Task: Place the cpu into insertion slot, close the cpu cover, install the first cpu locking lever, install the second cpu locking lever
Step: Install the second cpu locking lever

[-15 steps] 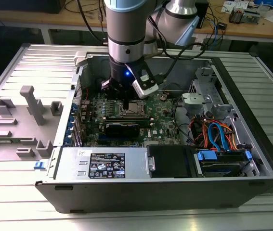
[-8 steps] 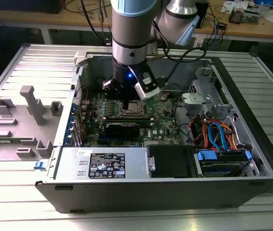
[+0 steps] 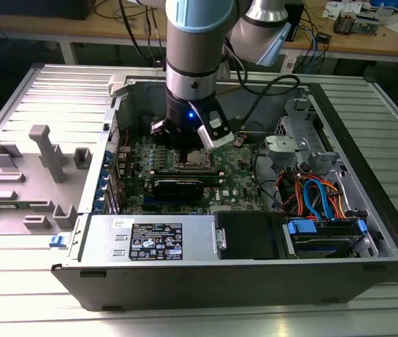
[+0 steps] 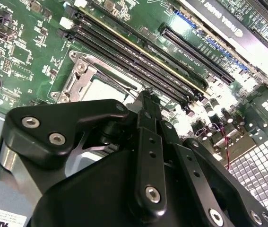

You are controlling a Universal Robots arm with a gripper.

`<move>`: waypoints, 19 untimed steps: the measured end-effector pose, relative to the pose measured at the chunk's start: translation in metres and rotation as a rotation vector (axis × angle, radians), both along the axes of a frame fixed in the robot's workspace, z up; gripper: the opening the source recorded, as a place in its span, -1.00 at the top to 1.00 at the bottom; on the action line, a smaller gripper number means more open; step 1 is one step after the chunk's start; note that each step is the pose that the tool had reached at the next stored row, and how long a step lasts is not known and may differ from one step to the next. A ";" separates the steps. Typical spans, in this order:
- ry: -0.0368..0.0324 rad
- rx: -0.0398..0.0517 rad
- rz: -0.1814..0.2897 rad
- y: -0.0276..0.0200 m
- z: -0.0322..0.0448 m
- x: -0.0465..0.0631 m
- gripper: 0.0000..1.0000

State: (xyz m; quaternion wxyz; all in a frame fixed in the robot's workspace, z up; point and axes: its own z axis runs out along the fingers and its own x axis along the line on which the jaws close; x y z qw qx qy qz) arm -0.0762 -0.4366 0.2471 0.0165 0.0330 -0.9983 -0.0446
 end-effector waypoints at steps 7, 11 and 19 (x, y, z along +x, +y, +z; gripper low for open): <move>0.0000 0.0886 0.000 -0.0163 -0.0163 -0.008 0.79; 0.0000 0.0954 0.000 -0.0168 -0.0167 -0.008 0.79; 0.0001 0.1243 0.000 -0.0189 -0.0220 -0.010 0.79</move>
